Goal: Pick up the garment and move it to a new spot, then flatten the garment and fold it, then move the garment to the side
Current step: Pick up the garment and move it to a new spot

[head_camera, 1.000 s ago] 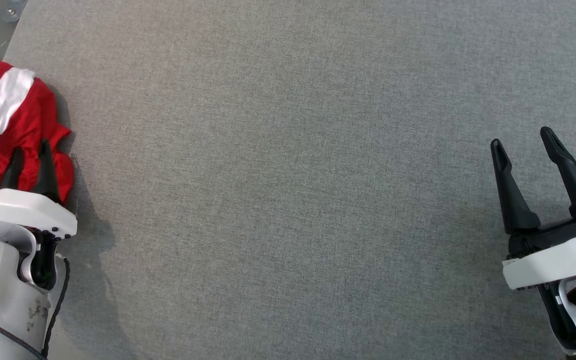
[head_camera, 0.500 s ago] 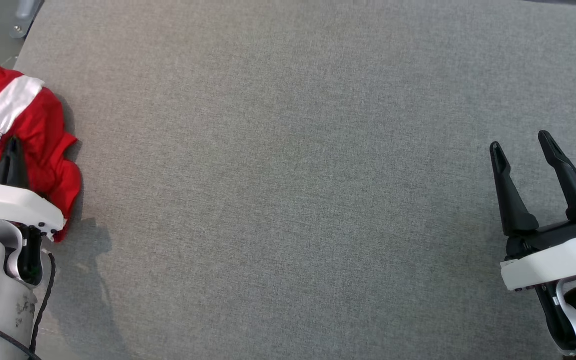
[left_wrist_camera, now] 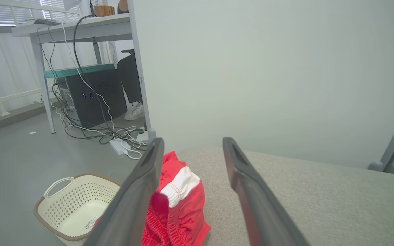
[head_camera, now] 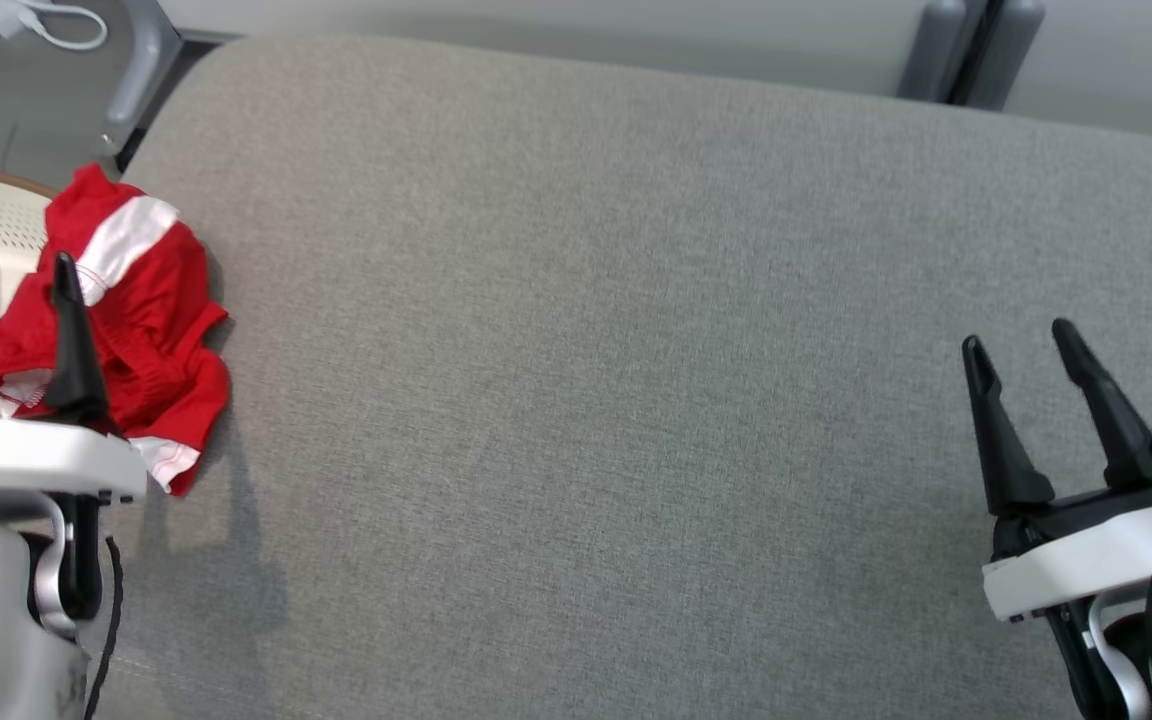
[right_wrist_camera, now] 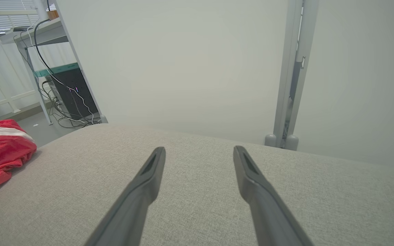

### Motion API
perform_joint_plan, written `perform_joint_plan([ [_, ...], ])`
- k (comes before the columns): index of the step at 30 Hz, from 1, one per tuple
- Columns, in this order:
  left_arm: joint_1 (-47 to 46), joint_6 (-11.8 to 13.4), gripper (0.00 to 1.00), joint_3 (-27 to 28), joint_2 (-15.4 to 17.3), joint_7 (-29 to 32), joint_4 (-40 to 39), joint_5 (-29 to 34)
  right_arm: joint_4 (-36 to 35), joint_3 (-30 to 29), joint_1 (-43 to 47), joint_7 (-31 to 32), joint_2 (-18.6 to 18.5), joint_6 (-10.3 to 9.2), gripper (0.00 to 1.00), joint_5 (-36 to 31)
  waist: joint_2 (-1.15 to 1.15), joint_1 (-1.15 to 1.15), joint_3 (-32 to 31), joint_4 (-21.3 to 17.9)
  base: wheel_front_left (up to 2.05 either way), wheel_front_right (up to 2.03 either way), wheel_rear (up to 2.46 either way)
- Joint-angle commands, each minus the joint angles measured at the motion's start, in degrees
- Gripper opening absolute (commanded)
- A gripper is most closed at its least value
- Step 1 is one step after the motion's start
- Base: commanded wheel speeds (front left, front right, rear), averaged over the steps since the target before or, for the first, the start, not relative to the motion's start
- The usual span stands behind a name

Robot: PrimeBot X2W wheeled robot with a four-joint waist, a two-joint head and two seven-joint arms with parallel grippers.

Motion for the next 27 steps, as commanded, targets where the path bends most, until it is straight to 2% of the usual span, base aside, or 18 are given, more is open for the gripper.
perform_joint_plan([
  [1, 2.1, 0.5, 1.0, 0.6, 0.0, -0.1, -1.8, 0.7, 0.4, 0.0, 0.7, -0.5, 0.1, 0.02, 1.0, 0.5, 0.0, 0.0, -2.0, 0.6, 0.0, 0.0, 0.0],
  [7, 10.3, 1.5, 1.0, 1.5, -1.2, -0.1, -11.7, 3.3, 2.0, 0.5, 2.4, -1.3, 0.9, 0.02, 1.0, 1.1, 0.0, 0.0, -5.9, 1.2, 0.0, 0.0, 0.0],
  [14, 18.9, 3.1, 1.0, 0.1, -1.6, 0.8, -19.0, 4.9, 3.3, 1.4, 4.4, -1.8, 1.5, 0.02, 1.0, 1.8, 0.0, 0.0, -9.0, 1.7, 0.0, 0.0, 0.0],
  [21, 26.7, 5.4, 1.0, -0.9, -2.2, 4.5, -23.1, 5.7, 4.7, 2.0, 6.8, -2.2, 1.8, 0.02, 1.0, 2.5, 0.0, 0.0, -12.3, 2.0, 0.0, 0.0, 0.0],
  [27, 31.4, 6.2, 1.0, -1.5, -2.2, 6.4, -24.5, 5.5, 5.4, 2.0, 9.2, -2.5, 2.4, 0.02, 1.0, 3.0, 0.0, 0.0, -15.0, 1.9, 0.0, 0.0, 0.0],
])
